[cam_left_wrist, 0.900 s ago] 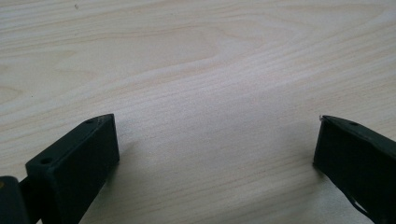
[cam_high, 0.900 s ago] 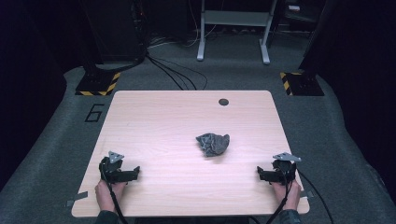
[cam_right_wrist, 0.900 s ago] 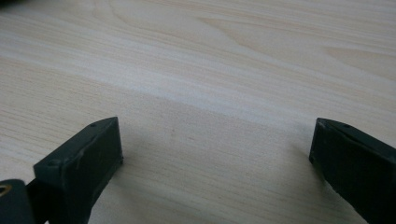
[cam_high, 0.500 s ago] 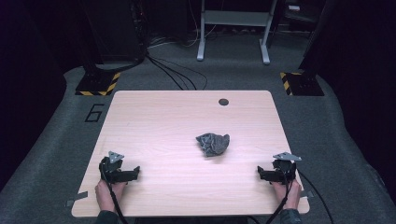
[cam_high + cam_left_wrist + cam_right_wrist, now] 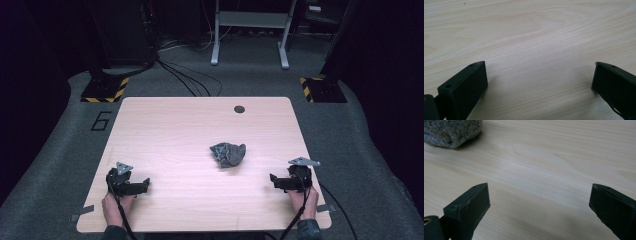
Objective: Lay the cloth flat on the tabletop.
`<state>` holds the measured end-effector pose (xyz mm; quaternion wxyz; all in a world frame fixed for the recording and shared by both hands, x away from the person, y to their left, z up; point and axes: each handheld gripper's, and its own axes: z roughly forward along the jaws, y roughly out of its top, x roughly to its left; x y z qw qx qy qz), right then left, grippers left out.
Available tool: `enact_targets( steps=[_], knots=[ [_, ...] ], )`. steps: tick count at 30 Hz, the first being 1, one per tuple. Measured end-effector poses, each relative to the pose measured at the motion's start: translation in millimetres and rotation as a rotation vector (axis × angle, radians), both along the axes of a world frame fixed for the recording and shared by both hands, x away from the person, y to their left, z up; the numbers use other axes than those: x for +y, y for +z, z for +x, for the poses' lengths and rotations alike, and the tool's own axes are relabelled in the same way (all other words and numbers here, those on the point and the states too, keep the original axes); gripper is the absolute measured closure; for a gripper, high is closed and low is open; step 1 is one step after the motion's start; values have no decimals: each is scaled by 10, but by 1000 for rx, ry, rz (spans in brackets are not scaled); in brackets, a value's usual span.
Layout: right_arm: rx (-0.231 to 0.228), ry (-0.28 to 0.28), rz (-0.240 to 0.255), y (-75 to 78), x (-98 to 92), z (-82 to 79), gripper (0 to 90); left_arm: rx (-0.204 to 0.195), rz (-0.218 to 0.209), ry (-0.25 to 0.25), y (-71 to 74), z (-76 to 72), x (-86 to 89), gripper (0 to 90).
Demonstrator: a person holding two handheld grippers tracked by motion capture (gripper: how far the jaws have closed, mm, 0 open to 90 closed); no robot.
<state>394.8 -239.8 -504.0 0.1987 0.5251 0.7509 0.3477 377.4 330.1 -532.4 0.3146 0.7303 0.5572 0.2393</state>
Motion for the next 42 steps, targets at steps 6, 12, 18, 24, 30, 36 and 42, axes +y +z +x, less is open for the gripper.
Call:
enact_targets(
  steps=[6, 12, 18, 24, 30, 36, 42],
  knots=[
    [3, 76, 22, 169, 262, 164, 27, 0, 0, 0, 0, 0, 1, 0],
    [-7, 164, 17, 355, 602, 328, 34, 0, -1, 0, 0, 0, 0, 0],
    [-19, 263, 6, 489, 967, 563, 68, -1, 2, 0, 1, 1, 1, 0],
    [11, 333, -63, 465, 1278, 773, 142, 4, 6, -7, 3, -1, 6, 0],
    [82, 327, -106, 284, 1368, 831, 288, 7, 9, -11, 5, -2, 9, 0],
    [115, 321, -111, 158, 1340, 812, 513, 9, 10, -13, 7, -2, 10, 0],
    [80, 314, -49, 144, 1267, 749, 660, 3, 11, -17, 5, -2, 8, 0]
  ],
)
